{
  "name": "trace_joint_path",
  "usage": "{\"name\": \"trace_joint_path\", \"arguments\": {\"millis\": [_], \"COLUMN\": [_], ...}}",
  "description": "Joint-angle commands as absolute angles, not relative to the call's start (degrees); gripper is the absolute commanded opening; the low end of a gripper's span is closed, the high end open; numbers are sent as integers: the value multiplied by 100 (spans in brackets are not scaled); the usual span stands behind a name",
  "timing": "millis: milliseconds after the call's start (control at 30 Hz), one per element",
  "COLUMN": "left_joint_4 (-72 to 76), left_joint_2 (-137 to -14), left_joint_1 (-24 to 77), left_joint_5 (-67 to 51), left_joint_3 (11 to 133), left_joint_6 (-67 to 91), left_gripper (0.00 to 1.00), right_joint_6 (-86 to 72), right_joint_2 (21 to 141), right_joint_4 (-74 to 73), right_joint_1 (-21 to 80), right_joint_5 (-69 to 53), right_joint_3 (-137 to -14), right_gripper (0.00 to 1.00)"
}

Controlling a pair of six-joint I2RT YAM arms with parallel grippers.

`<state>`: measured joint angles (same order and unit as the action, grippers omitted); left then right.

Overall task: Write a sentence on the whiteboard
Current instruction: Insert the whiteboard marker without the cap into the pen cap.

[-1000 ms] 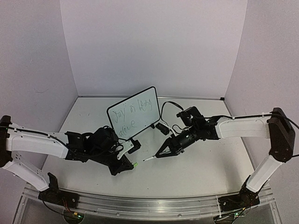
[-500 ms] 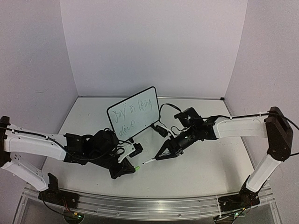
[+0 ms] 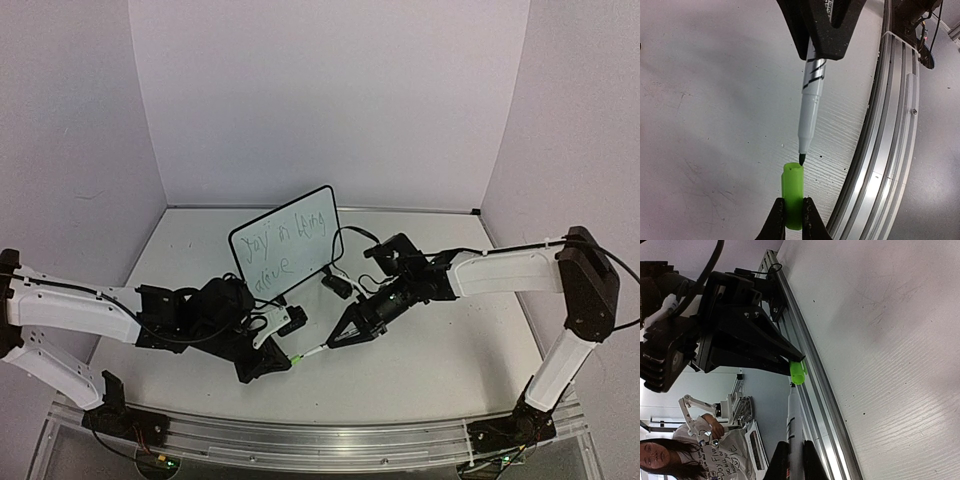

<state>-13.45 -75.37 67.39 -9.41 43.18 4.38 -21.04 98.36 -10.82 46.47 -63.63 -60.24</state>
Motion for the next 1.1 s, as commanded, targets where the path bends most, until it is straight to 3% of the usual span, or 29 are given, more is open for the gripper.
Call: {"name": "trace_joint_path", "arguments": {"millis": [0, 1067], "left_joint_4": [-1204, -1204], "left_joint_2": [-7405, -7307], "left_joint_1": [6785, 6869], "left_joint_5": [-1019, -975], "left_joint_3": [4592, 4661], "left_joint_6": [404, 376], "left_gripper": [0, 0], "right_joint_6": [-1991, -1917], "right_joint_2": [9909, 9999], "right_joint_4": [-1063, -1063], "right_joint_1": [4687, 4736], "right_joint_5": [-6495, -6847], "right_joint_3": [-6257, -6300], "right_gripper": [0, 0]}}
